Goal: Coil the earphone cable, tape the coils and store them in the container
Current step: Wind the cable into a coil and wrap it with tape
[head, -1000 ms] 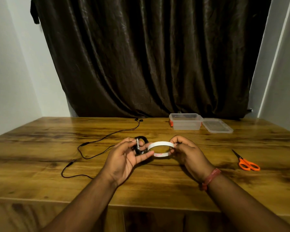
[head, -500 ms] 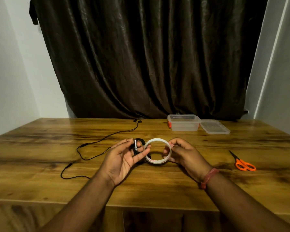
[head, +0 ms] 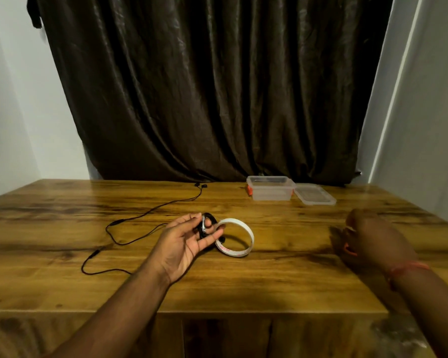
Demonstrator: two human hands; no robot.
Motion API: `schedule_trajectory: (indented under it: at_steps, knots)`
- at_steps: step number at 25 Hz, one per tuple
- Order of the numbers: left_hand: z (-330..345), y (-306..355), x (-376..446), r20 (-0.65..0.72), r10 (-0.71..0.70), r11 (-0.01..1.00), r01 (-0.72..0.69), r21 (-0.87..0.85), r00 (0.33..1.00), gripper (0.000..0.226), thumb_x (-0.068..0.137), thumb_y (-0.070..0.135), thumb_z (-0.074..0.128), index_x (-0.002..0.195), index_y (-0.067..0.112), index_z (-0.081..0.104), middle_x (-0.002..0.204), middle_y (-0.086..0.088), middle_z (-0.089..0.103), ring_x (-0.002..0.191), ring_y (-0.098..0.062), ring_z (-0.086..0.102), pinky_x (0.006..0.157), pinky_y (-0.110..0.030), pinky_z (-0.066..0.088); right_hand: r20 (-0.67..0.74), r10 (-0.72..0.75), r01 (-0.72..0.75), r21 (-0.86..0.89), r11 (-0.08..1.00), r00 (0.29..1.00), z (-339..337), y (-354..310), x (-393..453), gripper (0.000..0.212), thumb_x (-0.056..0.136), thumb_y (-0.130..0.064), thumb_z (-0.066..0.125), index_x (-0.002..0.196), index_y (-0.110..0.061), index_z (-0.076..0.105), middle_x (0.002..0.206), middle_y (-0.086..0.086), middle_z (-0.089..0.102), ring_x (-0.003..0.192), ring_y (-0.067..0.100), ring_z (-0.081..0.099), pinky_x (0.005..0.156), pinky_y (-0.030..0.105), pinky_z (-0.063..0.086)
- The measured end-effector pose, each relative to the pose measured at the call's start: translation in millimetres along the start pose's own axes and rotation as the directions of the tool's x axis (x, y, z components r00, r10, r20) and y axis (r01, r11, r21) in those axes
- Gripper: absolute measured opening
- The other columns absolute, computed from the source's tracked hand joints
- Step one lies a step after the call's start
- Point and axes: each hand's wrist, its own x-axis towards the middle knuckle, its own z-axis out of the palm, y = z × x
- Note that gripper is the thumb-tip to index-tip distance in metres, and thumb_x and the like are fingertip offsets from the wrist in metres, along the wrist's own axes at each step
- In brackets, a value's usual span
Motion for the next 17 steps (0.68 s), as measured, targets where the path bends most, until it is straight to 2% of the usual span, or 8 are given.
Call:
schedule_trajectory:
  at_steps: [2,4,6,8,10,14,17]
  knots:
    - [1,0,-1,-0.004,0.001,1.0,-0.001,0.007,1.0,0.012,0.084,0.006,0.056,0.095,0.001,0.058,0.085,-0.018,0.065,0.088,-0.029,0.066,0.083,-0.05,0.059,0.071,0.057,-0.049,-0.109,0.993,0.996,5,7,-2,0.024,0.084,-0.05,0.063,0.087,-0.032,0.049,0.084,-0.005,0.053,0.073,0.014,0.05,0.058,0.027,0.039]
    - [3,1,-3,-0.01,0.003,1.0,-0.003,0.011,1.0,0.011,0.085,0.005,0.055,0.095,0.001,0.058,0.084,-0.017,0.064,0.088,-0.028,0.065,0.084,-0.05,0.059,0.121,0.11,-0.097,-0.107,0.989,0.986,12,9,-5,0.019,0.089,-0.047,0.059,0.084,-0.032,0.047,0.081,-0.008,0.048,0.074,0.013,0.051,0.062,0.029,0.043]
    - [4,1,-3,-0.02,0.008,1.0,-0.008,0.013,1.0,0.008,0.088,0.004,0.053,0.094,0.0,0.058,0.083,-0.017,0.064,0.086,-0.026,0.065,0.085,-0.051,0.059,0.104,0.099,-0.088,-0.109,0.99,0.99,18,7,-7,0.014,0.091,-0.043,0.057,0.087,-0.033,0.048,0.08,-0.01,0.047,0.076,0.013,0.053,0.064,0.029,0.046]
    - [4,1,-4,-0.026,0.011,1.0,-0.01,0.021,1.0,0.008,0.092,0.003,0.05,0.094,0.0,0.058,0.082,-0.016,0.064,0.083,-0.025,0.066,0.086,-0.051,0.058,0.125,0.074,-0.057,-0.134,0.989,0.989,20,3,-6,0.014,0.09,-0.04,0.062,0.095,-0.03,0.053,0.081,-0.01,0.047,0.076,0.012,0.053,0.063,0.026,0.045]
    - [2,0,-3,-0.024,0.009,1.0,-0.009,0.025,1.0,0.008,0.091,0.003,0.052,0.095,0.0,0.058,0.082,-0.016,0.065,0.084,-0.025,0.066,0.084,-0.05,0.059,0.197,0.11,-0.084,-0.137,0.987,0.974,18,-5,-2,0.018,0.087,-0.037,0.067,0.097,-0.026,0.056,0.082,-0.007,0.049,0.076,0.012,0.053,0.064,0.024,0.043]
    - [-3,-1,-1,-0.014,0.008,1.0,-0.008,0.023,1.0,0.014,0.083,0.006,0.058,0.096,0.001,0.059,0.083,-0.016,0.066,0.084,-0.024,0.066,0.083,-0.049,0.059,0.294,0.159,-0.082,-0.258,0.963,0.943,15,-20,5,0.026,0.084,-0.038,0.07,0.075,-0.024,0.051,0.081,-0.002,0.053,0.068,0.011,0.047,0.066,0.023,0.04]
    - [-5,-2,1,-0.009,0.008,1.0,-0.007,0.03,1.0,0.013,0.084,0.007,0.059,0.096,0.001,0.059,0.084,-0.016,0.065,0.084,-0.025,0.066,0.085,-0.05,0.058,0.364,0.104,0.031,-0.346,0.938,0.925,10,-40,0,0.036,0.087,-0.04,0.065,0.065,-0.027,0.041,0.075,-0.001,0.048,0.073,0.013,0.05,0.068,0.024,0.04]
